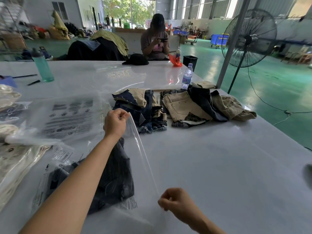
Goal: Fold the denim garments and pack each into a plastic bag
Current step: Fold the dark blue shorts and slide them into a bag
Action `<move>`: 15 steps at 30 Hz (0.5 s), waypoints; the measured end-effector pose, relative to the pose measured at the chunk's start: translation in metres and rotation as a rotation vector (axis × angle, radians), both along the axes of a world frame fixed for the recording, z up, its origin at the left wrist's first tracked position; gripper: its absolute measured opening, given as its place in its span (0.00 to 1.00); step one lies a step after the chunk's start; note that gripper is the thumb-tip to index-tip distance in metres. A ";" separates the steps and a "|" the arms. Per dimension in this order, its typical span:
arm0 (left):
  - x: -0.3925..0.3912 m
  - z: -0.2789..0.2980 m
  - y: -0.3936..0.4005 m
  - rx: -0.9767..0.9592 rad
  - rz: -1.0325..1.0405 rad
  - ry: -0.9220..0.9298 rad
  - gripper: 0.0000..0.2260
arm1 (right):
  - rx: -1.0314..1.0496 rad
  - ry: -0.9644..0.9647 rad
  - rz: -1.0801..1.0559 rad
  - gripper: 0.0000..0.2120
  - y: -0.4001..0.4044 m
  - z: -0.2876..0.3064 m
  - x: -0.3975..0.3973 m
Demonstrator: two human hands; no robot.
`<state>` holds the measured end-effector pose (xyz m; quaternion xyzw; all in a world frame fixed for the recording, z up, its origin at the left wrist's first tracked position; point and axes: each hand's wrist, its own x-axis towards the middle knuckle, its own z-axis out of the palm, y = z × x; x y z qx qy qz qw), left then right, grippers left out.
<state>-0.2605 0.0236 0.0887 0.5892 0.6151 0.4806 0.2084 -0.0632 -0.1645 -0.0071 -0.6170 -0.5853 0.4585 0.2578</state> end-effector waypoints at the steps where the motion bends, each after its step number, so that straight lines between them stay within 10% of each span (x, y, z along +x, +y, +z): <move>1: -0.003 0.001 0.002 -0.010 0.061 -0.013 0.05 | -0.024 -0.012 0.039 0.11 -0.009 -0.002 0.005; 9: 0.014 -0.021 -0.027 0.036 0.117 0.231 0.15 | -0.030 0.000 -0.034 0.11 -0.021 -0.001 0.034; 15: 0.038 -0.106 -0.109 -0.662 -0.069 1.038 0.32 | 0.001 0.037 -0.204 0.06 -0.012 -0.013 0.040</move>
